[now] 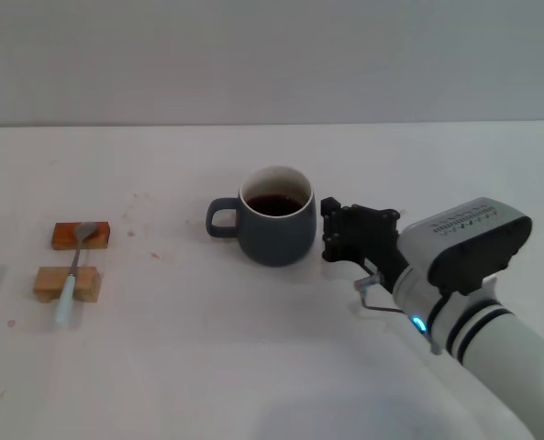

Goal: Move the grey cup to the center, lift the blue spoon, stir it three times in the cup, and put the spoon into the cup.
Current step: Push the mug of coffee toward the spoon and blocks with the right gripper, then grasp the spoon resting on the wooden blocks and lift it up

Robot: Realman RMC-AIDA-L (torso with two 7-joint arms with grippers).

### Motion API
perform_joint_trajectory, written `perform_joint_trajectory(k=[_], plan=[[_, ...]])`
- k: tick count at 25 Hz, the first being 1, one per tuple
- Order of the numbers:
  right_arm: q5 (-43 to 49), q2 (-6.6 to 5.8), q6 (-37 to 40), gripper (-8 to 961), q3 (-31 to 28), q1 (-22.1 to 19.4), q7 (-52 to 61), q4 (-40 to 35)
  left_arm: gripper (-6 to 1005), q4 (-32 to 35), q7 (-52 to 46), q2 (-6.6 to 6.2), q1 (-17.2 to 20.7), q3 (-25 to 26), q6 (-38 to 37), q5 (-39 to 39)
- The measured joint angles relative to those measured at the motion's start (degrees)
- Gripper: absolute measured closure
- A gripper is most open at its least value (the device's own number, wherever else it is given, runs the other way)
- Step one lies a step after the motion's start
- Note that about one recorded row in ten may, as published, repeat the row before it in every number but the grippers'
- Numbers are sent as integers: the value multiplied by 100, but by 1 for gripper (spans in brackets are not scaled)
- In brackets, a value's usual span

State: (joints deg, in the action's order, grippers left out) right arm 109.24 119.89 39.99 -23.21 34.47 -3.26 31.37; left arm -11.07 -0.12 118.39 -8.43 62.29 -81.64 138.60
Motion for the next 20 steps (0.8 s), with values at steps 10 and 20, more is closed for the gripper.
perform_joint_trajectory(k=[10,20], plan=[[-32,-33,1277,954,-120,-530,2,-715,282,-71,-35,8,229,-326,-58,45],[-47,-51,1572,954,-526,-654,4,-1154,288,-324,-398,23,585,-1499,-84,47]])
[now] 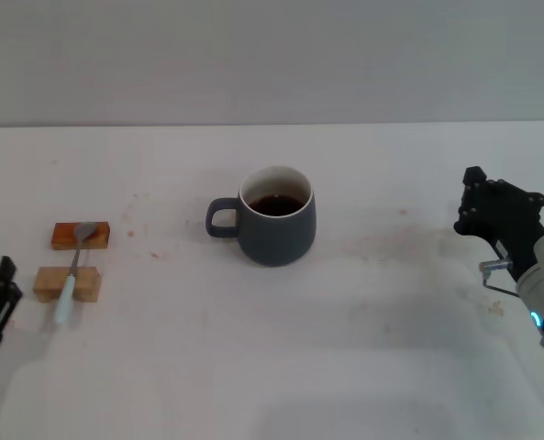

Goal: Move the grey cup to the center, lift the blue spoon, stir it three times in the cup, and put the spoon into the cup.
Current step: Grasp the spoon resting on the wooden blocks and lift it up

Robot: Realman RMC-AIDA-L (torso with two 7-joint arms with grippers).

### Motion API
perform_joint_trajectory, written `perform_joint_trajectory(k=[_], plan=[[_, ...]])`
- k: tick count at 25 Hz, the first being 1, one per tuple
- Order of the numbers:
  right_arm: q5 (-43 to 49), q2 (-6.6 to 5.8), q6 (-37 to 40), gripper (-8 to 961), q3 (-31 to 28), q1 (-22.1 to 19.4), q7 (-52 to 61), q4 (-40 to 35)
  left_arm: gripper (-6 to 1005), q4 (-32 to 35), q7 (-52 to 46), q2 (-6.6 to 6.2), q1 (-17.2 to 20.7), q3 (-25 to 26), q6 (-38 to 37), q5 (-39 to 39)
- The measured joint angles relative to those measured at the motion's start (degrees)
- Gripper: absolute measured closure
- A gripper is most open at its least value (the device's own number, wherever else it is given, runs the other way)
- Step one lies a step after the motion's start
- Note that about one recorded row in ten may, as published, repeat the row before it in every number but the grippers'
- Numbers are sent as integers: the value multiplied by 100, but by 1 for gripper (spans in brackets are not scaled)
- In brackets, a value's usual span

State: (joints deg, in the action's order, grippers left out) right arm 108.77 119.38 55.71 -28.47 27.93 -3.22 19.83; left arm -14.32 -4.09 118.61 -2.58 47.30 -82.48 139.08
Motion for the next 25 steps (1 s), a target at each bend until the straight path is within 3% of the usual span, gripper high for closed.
perform_joint_trajectory(k=[5,11,15,25], plan=[[-2,3,244,954,-30,-13,-132,-339,292,-47,-4,11,46,-280,28,-14],[-9,-9,916,954,-349,-329,-133,-574,296,-57,-15,18,47,-429,173,-29],[-12,-12,911,954,-609,-411,-102,-632,298,-139,-42,19,46,-546,382,-23],[-15,-12,906,954,-624,-378,-104,-635,305,-203,-79,25,-97,-808,852,-25]])
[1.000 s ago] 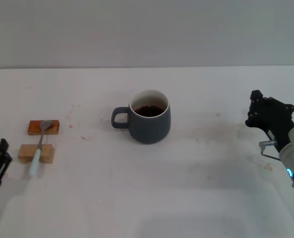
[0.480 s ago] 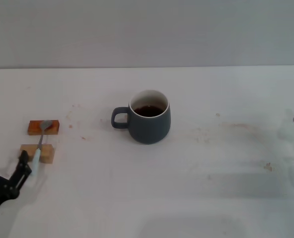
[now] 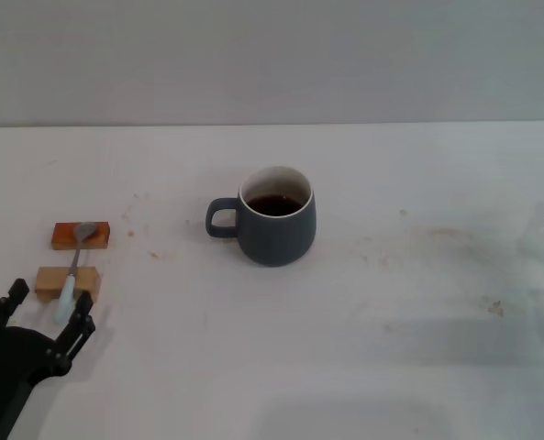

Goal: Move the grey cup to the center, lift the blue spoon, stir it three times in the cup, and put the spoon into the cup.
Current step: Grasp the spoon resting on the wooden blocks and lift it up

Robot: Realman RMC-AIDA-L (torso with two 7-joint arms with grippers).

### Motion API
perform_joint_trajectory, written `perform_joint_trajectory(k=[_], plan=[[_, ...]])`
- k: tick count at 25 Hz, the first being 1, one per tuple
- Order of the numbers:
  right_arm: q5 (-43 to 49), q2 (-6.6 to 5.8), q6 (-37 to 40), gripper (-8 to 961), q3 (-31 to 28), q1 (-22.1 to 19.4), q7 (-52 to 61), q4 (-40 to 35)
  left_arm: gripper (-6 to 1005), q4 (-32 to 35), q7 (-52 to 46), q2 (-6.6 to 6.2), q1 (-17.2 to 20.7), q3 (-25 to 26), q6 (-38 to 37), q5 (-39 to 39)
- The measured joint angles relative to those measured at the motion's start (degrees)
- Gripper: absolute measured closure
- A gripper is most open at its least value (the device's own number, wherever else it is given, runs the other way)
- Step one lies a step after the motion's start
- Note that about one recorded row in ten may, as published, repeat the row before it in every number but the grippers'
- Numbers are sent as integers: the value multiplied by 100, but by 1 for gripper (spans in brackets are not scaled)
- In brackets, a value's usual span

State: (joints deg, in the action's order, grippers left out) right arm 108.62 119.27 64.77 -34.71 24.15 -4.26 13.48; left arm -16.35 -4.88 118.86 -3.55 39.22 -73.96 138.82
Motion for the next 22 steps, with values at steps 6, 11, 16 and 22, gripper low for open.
perform_joint_trajectory(k=[6,11,16,22], plan=[[0,0,0,954,-1,29,4,-4,309,0,10,-2,-73,2,310,-18],[0,0,-30,954,-1,39,3,-3,312,8,42,-4,-79,-1,383,-18],[0,0,-118,954,20,55,1,-3,316,9,47,-4,-85,-3,503,-16],[0,0,-131,954,41,45,-18,-3,320,9,46,-4,-85,-4,528,-14]])
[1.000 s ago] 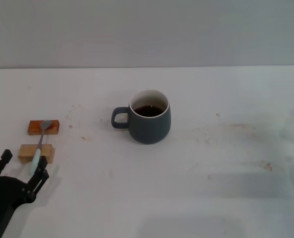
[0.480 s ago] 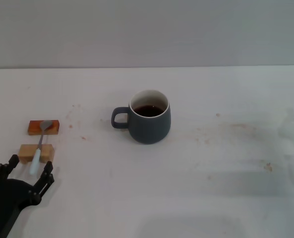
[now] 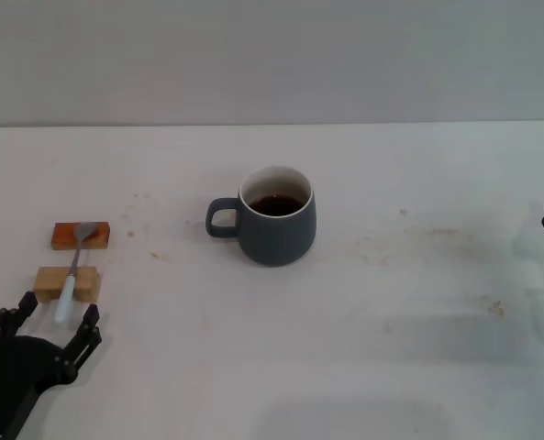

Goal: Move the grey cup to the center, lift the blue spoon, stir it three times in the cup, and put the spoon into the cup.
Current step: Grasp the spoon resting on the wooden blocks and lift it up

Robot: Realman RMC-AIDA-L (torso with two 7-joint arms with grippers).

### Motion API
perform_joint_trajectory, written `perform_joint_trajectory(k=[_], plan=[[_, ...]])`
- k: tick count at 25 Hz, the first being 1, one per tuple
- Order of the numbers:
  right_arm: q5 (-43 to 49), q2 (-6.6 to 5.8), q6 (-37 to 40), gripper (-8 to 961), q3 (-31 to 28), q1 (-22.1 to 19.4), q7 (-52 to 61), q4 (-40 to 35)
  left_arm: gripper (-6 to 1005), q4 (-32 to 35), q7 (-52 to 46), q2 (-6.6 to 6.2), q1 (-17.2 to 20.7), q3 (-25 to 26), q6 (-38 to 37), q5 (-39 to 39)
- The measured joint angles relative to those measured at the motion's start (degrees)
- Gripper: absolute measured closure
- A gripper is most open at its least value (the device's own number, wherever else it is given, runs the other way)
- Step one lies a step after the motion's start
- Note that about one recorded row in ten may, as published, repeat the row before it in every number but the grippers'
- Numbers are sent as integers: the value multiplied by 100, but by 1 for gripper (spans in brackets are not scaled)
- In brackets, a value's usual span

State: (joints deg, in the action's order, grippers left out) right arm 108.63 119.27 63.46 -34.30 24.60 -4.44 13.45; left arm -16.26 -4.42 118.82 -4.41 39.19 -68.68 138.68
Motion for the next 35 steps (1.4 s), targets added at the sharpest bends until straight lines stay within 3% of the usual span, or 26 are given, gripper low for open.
perform_joint_trajectory(k=[20,35], plan=[[13,0,-4,954,11,-14,4,0,333,24,3,-6,-116,2,57,38],[4,0,-19,954,1,10,-3,0,518,28,0,-1,-185,43,271,5]])
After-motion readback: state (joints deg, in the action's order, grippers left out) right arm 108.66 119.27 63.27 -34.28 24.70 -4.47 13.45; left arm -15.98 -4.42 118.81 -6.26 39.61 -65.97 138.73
